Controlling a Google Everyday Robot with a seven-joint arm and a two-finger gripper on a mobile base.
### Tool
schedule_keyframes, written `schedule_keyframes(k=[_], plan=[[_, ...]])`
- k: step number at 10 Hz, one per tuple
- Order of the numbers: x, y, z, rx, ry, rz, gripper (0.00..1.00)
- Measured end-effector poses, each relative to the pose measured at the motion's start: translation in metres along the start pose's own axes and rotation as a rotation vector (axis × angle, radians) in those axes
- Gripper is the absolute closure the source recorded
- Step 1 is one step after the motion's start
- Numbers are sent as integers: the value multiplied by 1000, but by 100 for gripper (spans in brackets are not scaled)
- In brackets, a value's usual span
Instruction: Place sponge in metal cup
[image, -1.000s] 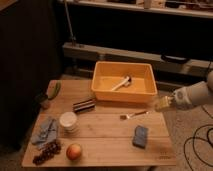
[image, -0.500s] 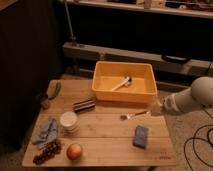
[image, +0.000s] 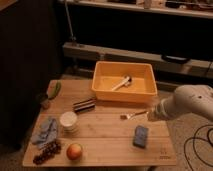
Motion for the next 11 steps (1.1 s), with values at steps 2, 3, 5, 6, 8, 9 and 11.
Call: schedule_keyframes(k=[2, 3, 5, 6, 8, 9, 11], plan=[[-3, -3, 16, 34, 59, 10, 29], [-2, -5, 18, 41, 73, 19, 29], [1, -11, 33, 57, 109, 40, 29], [4, -15, 40, 70, 130, 47, 29], [10, -21, 57, 87, 160, 64, 29], [13, -27, 64, 92, 169, 77, 29], [18, -33, 78, 100, 184, 98, 29]])
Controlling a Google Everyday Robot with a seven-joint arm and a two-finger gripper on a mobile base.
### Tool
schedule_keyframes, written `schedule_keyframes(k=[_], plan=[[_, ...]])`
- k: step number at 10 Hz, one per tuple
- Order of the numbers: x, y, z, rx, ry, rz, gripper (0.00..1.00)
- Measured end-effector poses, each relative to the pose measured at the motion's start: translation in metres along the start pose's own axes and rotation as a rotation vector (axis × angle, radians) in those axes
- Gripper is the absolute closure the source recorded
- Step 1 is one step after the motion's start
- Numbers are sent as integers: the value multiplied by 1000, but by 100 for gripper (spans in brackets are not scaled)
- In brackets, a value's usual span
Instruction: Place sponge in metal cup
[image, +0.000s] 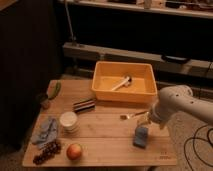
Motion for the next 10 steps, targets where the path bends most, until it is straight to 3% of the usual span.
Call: schedule_keyframes(k=[4, 10], plan=[[16, -1, 35, -15, 38, 58, 29], [35, 9, 56, -34, 63, 98, 29]])
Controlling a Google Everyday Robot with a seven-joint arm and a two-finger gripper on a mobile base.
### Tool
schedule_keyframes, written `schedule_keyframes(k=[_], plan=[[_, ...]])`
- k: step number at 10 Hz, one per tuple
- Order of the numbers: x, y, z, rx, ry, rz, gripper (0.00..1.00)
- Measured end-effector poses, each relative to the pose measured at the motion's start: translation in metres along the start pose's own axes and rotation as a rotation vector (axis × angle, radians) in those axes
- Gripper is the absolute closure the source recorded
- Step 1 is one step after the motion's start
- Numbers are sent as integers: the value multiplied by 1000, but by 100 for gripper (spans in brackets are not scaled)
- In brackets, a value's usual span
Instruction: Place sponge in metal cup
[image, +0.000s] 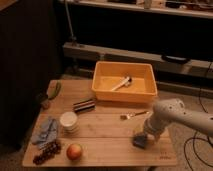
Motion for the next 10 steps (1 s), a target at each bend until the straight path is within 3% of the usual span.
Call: schedule_keyframes(k=[2, 8, 10], plan=[[-2, 8, 3, 1, 5, -18, 30], [-1, 22, 17, 48, 42, -35, 89], [-1, 21, 16, 48, 42, -33, 100]])
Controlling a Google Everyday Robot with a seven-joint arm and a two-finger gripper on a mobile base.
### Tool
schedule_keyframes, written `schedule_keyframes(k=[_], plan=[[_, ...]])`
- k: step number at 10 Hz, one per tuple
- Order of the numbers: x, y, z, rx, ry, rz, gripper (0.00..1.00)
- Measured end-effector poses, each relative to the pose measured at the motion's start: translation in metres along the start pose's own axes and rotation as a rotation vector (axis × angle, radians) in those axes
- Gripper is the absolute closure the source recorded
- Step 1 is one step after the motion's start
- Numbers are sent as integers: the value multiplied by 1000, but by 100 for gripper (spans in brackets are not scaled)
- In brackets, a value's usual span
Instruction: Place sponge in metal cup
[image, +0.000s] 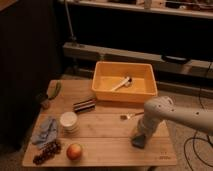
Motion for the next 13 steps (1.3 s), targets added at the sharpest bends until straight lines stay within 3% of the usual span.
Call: schedule_keyframes(k=[3, 4, 10, 13], plan=[[-1, 1, -3, -4, -3, -3, 100], [-8, 5, -12, -26, -23, -5, 100], [-27, 51, -128, -130, -86, -66, 100], [-26, 52, -127, -129, -81, -68, 100]])
